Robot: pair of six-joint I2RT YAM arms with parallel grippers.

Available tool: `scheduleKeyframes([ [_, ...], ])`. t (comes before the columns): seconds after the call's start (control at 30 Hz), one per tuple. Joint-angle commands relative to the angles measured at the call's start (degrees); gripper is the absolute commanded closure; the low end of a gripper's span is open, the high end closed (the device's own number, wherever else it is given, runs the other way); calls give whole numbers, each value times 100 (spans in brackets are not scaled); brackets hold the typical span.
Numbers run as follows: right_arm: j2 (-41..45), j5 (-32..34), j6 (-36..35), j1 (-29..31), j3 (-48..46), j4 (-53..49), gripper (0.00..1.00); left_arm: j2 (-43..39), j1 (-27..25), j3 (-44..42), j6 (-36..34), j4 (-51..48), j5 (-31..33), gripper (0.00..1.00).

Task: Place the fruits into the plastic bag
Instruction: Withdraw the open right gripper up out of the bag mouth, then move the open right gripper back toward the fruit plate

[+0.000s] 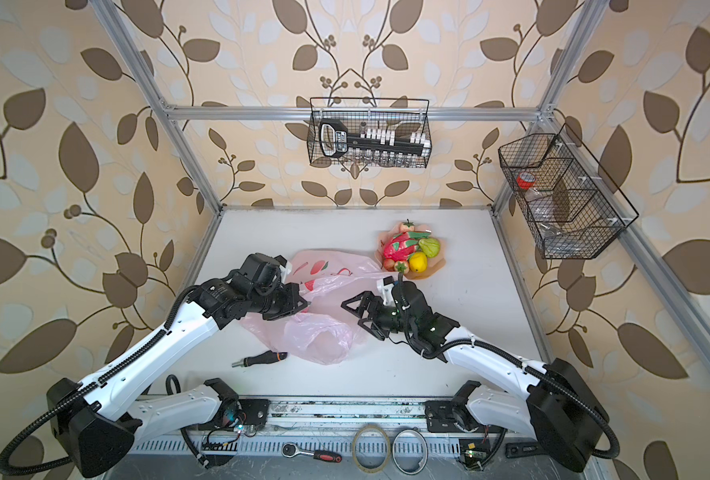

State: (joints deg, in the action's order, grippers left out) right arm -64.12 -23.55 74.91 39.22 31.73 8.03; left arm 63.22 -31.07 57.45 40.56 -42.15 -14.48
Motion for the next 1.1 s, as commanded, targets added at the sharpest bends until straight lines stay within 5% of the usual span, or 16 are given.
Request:
scheduleKeyframes([
  [0.0,253,73,-294,-112,100,-724,3,-143,25,104,-13,100,-32,100],
  [1.07,932,-1610,-1678,-1548,1632,-2389,0,81,22,172,-3,356,-157,100],
])
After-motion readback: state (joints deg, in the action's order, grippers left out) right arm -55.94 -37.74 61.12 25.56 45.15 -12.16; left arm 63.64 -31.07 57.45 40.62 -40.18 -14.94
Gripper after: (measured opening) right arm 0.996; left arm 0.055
